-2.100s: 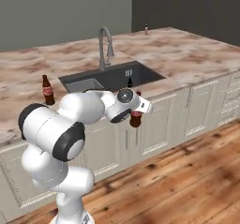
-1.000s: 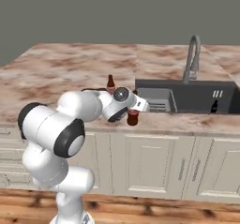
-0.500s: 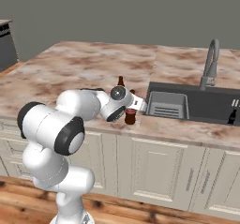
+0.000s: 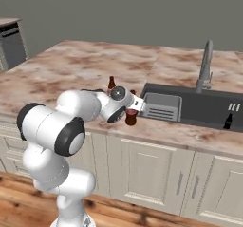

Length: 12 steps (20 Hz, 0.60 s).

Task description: Place the large bottle from the dining counter next to the other large bottle outside the sink, and place the small bottle from the dining counter next to the other small bottle inside the sink.

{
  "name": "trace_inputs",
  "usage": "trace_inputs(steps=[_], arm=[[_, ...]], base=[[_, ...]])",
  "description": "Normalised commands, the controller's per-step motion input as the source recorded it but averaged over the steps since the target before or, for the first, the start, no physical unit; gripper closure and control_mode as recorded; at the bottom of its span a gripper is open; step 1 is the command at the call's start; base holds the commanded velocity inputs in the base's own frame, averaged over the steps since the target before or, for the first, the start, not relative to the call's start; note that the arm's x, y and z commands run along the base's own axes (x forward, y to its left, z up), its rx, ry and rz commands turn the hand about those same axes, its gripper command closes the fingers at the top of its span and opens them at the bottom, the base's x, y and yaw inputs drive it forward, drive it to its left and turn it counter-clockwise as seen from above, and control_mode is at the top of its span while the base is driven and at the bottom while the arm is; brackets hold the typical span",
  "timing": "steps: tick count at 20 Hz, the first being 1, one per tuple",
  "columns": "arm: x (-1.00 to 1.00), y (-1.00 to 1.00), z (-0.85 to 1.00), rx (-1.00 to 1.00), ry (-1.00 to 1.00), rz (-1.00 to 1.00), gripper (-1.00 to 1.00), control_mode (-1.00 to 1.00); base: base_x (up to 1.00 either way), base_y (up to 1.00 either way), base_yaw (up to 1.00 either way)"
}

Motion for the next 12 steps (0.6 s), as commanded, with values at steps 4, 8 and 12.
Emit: trace_inputs(steps=[4, 8, 12], arm=[[0.0, 0.0, 0.0, 0.0, 0.0, 0.0, 1.0, 1.0], [0.0, 0.0, 0.0, 0.0, 0.0, 0.0, 1.0, 1.0], [0.0, 0.0, 0.0, 0.0, 0.0, 0.0, 1.0, 1.0]], base=[[0.08, -0.02, 0.26], [0.11, -0.13, 0.27], [0.14, -0.15, 0.25]])
